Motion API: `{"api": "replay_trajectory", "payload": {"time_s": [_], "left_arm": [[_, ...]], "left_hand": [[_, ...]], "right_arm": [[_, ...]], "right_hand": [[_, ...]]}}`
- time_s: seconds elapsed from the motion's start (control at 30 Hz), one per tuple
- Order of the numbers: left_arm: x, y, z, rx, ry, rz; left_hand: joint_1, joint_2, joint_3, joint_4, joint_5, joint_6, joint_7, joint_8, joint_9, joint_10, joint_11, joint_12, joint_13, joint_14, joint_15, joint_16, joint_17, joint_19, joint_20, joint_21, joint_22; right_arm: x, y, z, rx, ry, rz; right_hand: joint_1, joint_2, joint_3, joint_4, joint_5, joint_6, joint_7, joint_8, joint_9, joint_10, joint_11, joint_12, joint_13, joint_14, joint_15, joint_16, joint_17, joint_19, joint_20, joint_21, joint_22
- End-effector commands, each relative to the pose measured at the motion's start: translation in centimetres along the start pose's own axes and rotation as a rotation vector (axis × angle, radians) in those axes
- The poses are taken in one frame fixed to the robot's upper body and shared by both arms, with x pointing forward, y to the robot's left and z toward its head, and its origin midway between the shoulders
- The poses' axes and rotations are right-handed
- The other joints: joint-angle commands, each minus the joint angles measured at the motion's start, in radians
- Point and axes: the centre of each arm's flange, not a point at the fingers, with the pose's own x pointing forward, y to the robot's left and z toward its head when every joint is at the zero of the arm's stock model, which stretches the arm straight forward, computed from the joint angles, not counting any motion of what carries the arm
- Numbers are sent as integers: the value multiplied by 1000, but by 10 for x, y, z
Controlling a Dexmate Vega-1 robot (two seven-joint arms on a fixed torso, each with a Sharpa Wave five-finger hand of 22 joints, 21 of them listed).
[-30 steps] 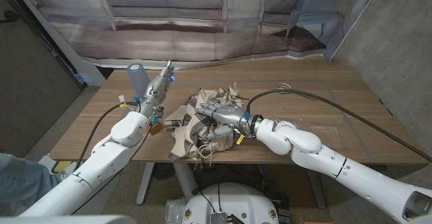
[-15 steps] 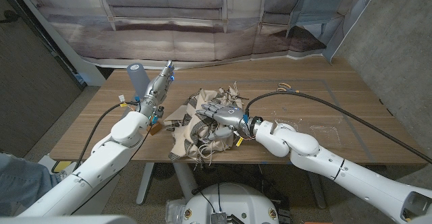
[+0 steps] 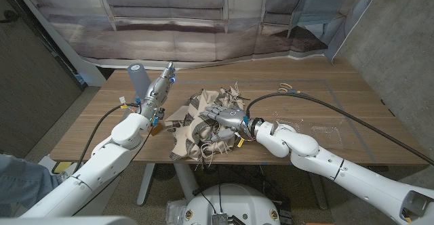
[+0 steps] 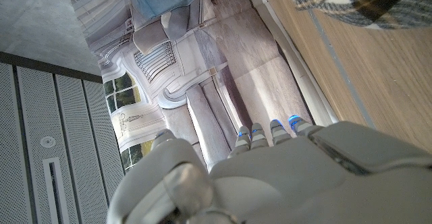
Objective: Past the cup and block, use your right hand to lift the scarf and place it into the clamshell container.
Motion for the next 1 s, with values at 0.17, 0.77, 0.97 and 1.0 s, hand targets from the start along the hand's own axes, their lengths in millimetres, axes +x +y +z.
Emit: {"api": "replay_trajectory", "payload": {"time_s": [0.17,0.77,0.97,1.0], "left_arm": [[-2,-1,-1,-6,0,4],[-2,-1,-1,0,12,-2],[-1,0,-1,2,13,-5],[-1,0,-1,2,12,-7]], "left_hand": [[10,1,-10,1,1,5,-4,1,5,4,2,5,4,3,0,4,6,-99,7,3,5],[12,3,-13,2,0,9,-5,1,5,6,-1,4,4,3,-2,2,6,-98,8,4,5],[13,4,-14,2,0,10,-6,2,5,7,-1,5,4,3,-1,2,6,-98,10,4,5],[13,4,-14,2,0,10,-5,1,5,8,-1,5,4,3,-1,2,6,-98,8,4,5]], "right_arm": [[3,9,-5,3,25,24],[4,14,-5,20,40,27],[3,14,-5,34,31,-2],[3,14,-5,35,29,-8]], "right_hand": [[44,7,-2,-5,15,49,-14,14,4,56,-16,22,5,68,-28,18,4,97,-4,34,7],[150,28,-5,-9,23,246,-68,48,15,204,-43,60,11,339,-131,50,12,459,-83,118,3],[210,53,11,-14,17,329,-96,66,21,293,-76,91,17,457,-182,68,17,564,-164,143,6],[225,61,16,-15,15,348,-102,71,24,309,-84,97,18,489,-194,75,19,588,-186,150,7]]}}
